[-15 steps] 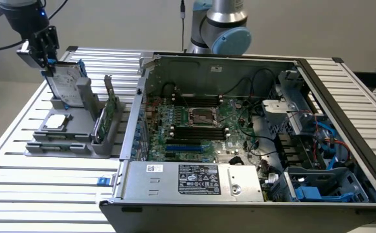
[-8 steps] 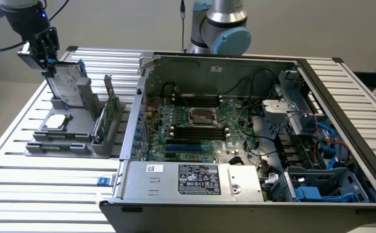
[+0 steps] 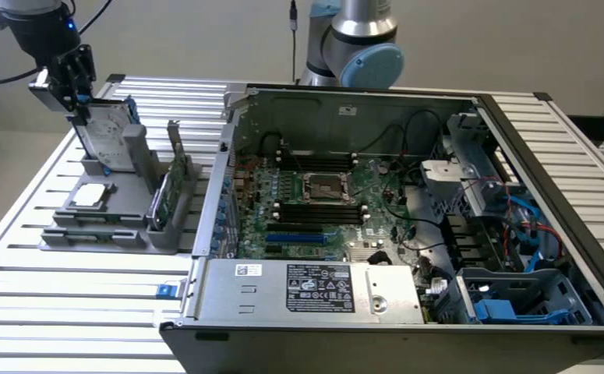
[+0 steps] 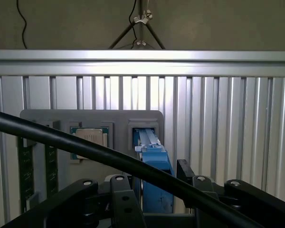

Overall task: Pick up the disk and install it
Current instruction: 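Pick up the disk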

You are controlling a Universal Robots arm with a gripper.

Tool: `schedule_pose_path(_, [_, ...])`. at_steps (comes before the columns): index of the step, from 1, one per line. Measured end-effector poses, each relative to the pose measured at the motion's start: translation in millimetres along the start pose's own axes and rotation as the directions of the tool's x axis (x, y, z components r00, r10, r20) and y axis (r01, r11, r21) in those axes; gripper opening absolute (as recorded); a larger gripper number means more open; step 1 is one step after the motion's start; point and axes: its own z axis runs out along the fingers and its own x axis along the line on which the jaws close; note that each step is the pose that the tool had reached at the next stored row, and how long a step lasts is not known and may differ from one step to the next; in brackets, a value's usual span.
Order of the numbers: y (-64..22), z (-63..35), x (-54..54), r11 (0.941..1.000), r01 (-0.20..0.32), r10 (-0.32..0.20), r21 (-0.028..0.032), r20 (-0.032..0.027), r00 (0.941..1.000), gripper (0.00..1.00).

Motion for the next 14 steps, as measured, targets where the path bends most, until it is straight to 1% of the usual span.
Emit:
schedule_pose_path(6, [0.1,0.5,0.0,1.0,0.0,0.0,0.0001,0.0,1.0,0.48])
schedule_pose_path(7, [0.1,0.6,0.0,1.0,0.0,0.0,0.0,-0.0001,1.0,0.46])
schedule_pose_path(8, [0.1,0.6,0.0,1.0,0.0,0.0,0.0,-0.0001,1.0,0.4])
schedule_pose_path(9, [0.1,0.7,-0.1,1.0,0.0,0.0,0.0001,0.0001,1.0,0.4])
schedule_pose_path(10, [0.1,0.7,-0.1,1.0,0.0,0.0,0.0,0.0,1.0,0.34])
schedule_pose_path(14, [0.2,0.8,0.0,1.0,0.0,0.0,0.0001,0.0,1.0,0.34])
